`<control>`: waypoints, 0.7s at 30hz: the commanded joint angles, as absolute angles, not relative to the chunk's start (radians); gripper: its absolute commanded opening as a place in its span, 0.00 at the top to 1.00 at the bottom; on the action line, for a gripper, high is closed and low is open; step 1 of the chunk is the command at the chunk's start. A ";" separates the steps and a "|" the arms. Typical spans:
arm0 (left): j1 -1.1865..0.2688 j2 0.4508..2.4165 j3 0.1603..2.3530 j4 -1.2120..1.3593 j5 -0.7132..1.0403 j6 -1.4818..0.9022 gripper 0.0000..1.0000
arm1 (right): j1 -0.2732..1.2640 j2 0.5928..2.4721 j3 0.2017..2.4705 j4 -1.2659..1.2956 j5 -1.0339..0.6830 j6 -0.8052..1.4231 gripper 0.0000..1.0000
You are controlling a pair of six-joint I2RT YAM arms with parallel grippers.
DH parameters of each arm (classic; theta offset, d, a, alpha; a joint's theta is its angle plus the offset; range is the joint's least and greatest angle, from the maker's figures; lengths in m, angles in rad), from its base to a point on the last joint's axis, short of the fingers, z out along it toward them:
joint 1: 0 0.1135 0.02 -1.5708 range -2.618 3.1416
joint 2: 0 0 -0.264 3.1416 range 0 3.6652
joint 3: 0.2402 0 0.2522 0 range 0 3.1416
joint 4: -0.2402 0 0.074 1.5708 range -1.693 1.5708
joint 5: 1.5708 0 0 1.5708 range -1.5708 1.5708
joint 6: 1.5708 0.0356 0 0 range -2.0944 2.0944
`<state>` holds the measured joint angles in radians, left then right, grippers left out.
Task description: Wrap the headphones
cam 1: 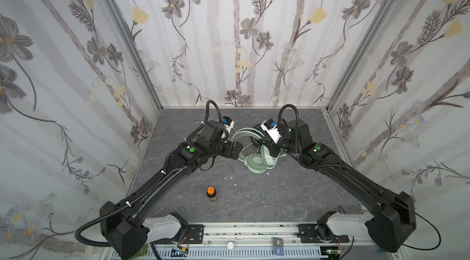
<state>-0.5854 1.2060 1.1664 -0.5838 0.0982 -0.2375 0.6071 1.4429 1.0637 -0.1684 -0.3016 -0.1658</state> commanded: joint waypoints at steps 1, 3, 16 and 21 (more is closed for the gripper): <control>-0.506 1.175 1.141 -0.611 0.161 -0.511 0.00 | 0.657 1.442 1.079 -0.009 -0.128 -0.168 1.00; -0.465 1.176 1.161 -0.636 0.187 -0.597 0.00 | 0.686 1.468 1.085 0.032 -0.053 -0.170 1.00; -0.192 1.229 1.266 -0.816 0.283 -0.764 0.01 | 0.881 1.812 1.305 0.123 0.522 -0.325 1.00; -0.059 1.204 1.198 -0.794 0.308 -0.719 0.01 | 0.981 1.940 1.362 0.155 0.667 -0.373 1.00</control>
<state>-0.1013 1.2121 1.2190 -0.8001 0.2737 -0.7193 0.9512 1.8915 1.3296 0.0631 0.5270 -0.3332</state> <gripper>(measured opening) 0.988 0.069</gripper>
